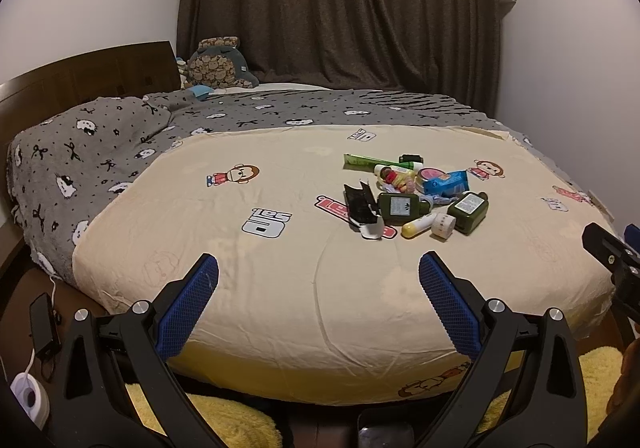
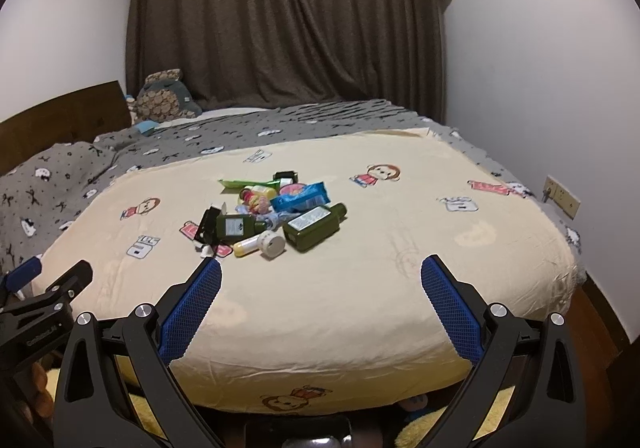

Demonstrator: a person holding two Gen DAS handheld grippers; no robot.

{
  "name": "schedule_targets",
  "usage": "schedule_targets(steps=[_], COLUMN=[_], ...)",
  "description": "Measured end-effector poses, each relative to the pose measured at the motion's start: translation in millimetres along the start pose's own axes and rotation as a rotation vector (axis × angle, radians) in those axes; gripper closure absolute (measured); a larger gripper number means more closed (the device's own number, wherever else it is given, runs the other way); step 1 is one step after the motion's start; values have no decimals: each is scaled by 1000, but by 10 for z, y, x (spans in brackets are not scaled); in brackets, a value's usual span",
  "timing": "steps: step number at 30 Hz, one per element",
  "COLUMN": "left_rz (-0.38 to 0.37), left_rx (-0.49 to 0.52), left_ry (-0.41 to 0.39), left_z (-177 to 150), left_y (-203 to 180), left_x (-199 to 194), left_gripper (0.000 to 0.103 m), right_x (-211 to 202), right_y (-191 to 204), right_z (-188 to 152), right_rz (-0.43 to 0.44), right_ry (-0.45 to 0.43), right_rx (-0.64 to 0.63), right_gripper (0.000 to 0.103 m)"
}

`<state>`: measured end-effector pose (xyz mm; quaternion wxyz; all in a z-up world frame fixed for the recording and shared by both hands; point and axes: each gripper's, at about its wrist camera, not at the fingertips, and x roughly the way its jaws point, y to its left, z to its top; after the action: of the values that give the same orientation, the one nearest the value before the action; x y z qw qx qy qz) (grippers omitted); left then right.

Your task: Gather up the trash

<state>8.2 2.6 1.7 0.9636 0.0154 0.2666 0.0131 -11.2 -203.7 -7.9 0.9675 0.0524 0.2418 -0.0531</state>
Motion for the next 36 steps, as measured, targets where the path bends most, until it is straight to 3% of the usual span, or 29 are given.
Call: schedule_targets(steps=[4,10,15,20,30,36], left_rz=[0,-52,-44,-99,-147,-167], left_rx=[12,-6,15,-74,38,66], left_ry=[0,52,106,191,200,195], left_z=[-24,-75,-100,-91,11,171], left_y=[13,86,137,249,-107,-297], left_x=[72,329,624,1039,1652,1929], left_gripper=[8,8,8,8,13,20], right_x=[66,324,616,967,1807,2278], right_y=[-1,-28,-42,-44,-71,-8], right_z=[-16,-51,-77,-67,85,278], right_rz=[-8,-9,-18,-42,-29,-51], right_ry=[15,63,89,130,182,245], right_rx=[-8,-6,1,-16,46,105], right_gripper=[3,3,3,3,3,11])
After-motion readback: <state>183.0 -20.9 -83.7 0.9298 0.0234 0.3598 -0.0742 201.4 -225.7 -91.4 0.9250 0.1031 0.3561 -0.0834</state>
